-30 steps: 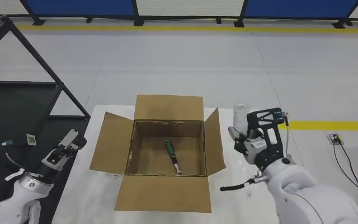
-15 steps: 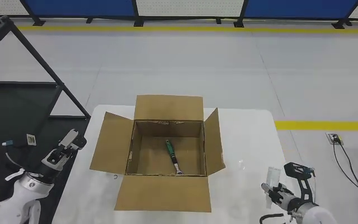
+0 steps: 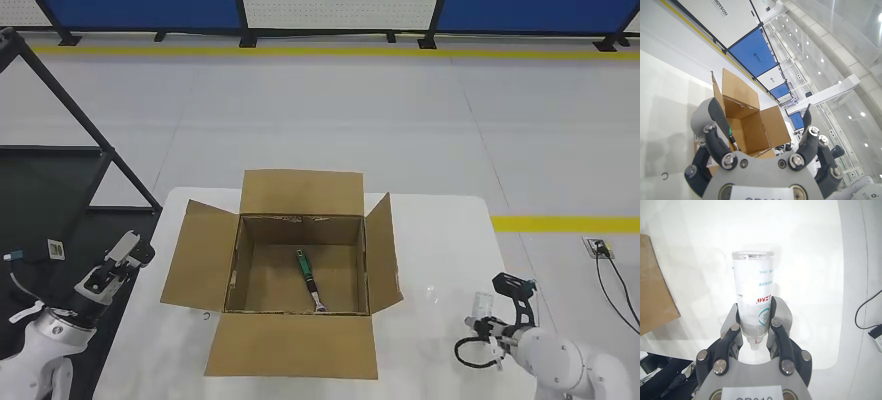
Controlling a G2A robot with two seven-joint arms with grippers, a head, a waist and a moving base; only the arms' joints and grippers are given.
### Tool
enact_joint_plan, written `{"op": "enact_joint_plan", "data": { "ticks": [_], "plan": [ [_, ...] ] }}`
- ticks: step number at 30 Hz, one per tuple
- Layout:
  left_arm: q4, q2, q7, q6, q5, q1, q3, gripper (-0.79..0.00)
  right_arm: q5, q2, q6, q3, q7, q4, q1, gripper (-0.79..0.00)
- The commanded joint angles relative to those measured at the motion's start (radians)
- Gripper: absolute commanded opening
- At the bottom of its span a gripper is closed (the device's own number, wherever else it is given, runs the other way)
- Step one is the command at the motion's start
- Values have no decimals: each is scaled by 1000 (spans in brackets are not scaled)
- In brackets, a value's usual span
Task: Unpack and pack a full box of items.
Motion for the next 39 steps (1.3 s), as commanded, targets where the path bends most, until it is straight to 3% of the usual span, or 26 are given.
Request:
{"op": "enact_joint_plan", "data": {
  "ticks": [1, 7, 12, 16, 20, 31, 37, 39],
  "plan": [
    [0, 0, 0, 0, 0, 0, 0, 0, -4, 4, -7, 1, 4, 30, 14, -785],
    [0, 0, 0, 0, 0, 0, 0, 0, -22, 16, -7, -5, -1, 101, 46, -785],
    [0, 0, 0, 0, 0, 0, 0, 0, -35, 23, 0, -16, 2, 136, 60, -471],
    [0, 0, 0, 0, 0, 0, 0, 0, -56, 29, 9, -30, 8, 151, 67, -394],
    [0, 0, 0, 0, 0, 0, 0, 0, -103, 34, 34, -50, 17, 167, 79, -231],
    [0, 0, 0, 0, 0, 0, 0, 0, -99, 44, 54, -69, 7, 169, 80, -256],
    [0, 0, 0, 0, 0, 0, 0, 0, -96, 49, 65, -79, 4, 141, 70, -209],
    [0, 0, 0, 0, 0, 0, 0, 0, -93, 50, 70, -83, 2, 120, 63, -120]
  ]
}}
